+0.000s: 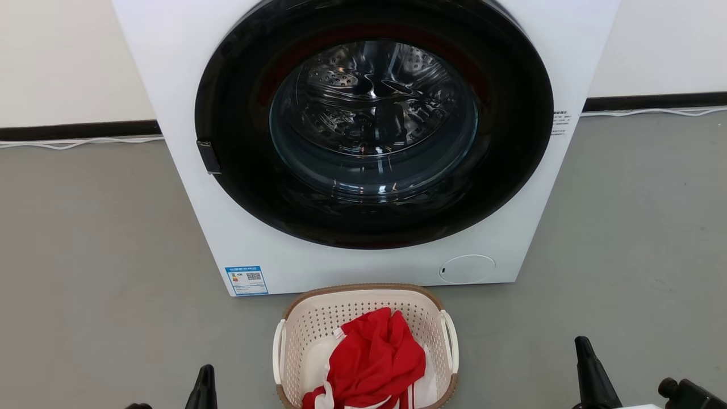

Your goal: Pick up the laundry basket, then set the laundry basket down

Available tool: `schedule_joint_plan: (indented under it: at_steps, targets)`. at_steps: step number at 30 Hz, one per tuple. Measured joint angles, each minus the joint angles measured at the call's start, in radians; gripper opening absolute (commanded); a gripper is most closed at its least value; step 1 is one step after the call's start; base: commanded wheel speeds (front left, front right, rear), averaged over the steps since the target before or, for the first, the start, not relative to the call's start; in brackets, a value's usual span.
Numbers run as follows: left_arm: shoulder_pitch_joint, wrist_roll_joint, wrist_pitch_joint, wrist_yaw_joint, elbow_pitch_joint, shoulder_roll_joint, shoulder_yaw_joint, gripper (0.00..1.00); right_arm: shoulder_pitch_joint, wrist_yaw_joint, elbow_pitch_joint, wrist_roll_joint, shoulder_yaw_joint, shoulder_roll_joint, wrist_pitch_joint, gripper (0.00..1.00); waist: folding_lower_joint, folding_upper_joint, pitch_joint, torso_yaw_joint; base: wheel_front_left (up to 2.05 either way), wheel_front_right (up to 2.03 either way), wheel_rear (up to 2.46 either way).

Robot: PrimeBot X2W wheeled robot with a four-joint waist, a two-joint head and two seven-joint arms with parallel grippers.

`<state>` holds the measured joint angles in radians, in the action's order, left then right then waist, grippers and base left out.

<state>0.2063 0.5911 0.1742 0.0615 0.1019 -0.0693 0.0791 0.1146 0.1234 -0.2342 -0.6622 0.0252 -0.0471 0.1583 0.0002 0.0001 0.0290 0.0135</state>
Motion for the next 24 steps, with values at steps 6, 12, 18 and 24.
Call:
schedule_joint_plan:
  at_steps: [6, 12, 18, 24]
  targets:
    - [-0.019, 0.074, -0.017, -0.010, 0.009, -0.001, -0.007, 0.00, 0.000, 0.000, -0.002, -0.064, 0.004, 0.000, -0.017, 0.00, 0.0000, 0.0000, -0.002, -0.001, 0.00, 0.00, 0.00]
    - [-0.037, 0.148, -0.033, -0.024, 0.020, -0.003, -0.012, 0.00, -0.023, 0.000, -0.004, -0.129, 0.007, -0.001, -0.033, 0.00, -0.0001, 0.0000, -0.004, -0.002, 0.00, 0.00, 0.00]
    - [-0.053, 0.219, -0.049, -0.037, 0.031, -0.003, -0.016, 0.00, -0.034, 0.000, -0.007, -0.193, 0.012, -0.001, -0.045, 0.00, -0.0001, 0.0000, -0.007, -0.003, 0.00, 0.00, 0.00]
    - [-0.064, 0.288, -0.061, -0.046, 0.042, -0.004, -0.024, 0.00, -0.040, 0.000, -0.007, -0.258, 0.019, -0.002, -0.065, 0.00, -0.0001, 0.0000, -0.009, -0.004, 0.00, 0.00, 0.00]
